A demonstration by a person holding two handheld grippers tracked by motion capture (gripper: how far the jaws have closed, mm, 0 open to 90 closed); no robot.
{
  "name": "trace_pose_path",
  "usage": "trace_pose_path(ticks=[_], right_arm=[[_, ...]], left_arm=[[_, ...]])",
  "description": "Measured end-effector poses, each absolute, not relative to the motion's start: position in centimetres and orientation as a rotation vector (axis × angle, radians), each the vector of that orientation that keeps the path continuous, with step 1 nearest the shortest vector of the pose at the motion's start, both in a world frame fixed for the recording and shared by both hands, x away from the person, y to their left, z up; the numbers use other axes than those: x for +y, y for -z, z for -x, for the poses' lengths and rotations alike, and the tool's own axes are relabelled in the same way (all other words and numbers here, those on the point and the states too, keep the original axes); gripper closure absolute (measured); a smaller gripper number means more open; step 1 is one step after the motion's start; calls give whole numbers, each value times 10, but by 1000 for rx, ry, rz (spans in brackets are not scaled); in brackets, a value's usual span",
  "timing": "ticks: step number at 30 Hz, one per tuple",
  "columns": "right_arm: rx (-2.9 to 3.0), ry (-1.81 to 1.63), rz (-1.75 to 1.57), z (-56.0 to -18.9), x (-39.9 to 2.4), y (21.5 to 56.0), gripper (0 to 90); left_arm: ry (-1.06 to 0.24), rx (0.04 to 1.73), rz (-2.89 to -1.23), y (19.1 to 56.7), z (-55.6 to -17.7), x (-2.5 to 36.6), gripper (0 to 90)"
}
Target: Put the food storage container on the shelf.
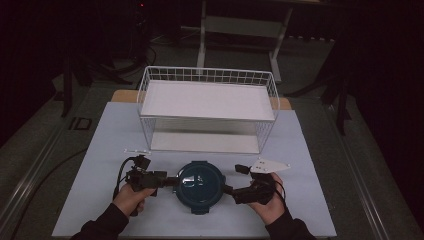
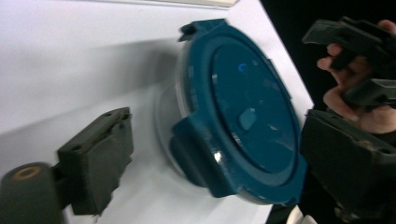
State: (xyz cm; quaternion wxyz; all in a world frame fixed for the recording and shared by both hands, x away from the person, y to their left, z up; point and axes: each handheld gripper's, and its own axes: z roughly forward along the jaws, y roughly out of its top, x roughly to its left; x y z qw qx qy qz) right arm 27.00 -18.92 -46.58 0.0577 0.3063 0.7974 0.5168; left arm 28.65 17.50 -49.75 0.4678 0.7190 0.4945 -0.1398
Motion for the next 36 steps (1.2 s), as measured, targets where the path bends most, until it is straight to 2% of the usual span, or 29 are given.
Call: trace_pose_path(ticks=[6, 15, 22, 31, 36], right_arm=[[2439, -1563, -978, -271, -190, 468, 115], [2442, -1558, -972, -269, -189, 468, 135], [2452, -1537, -977, -268, -189, 468, 145], [2460, -1522, -1010, -268, -192, 470, 159], [2473, -1530, -1106, -271, -196, 474, 180]], left_arm=[[451, 1251, -1778, 504, -289, 175, 205], [629, 1329, -1646, 521, -294, 182, 392], [690, 1336, -1621, 527, -296, 181, 486], [745, 1300, -1638, 531, -298, 178, 517], [721, 1300, -1652, 530, -297, 177, 526]])
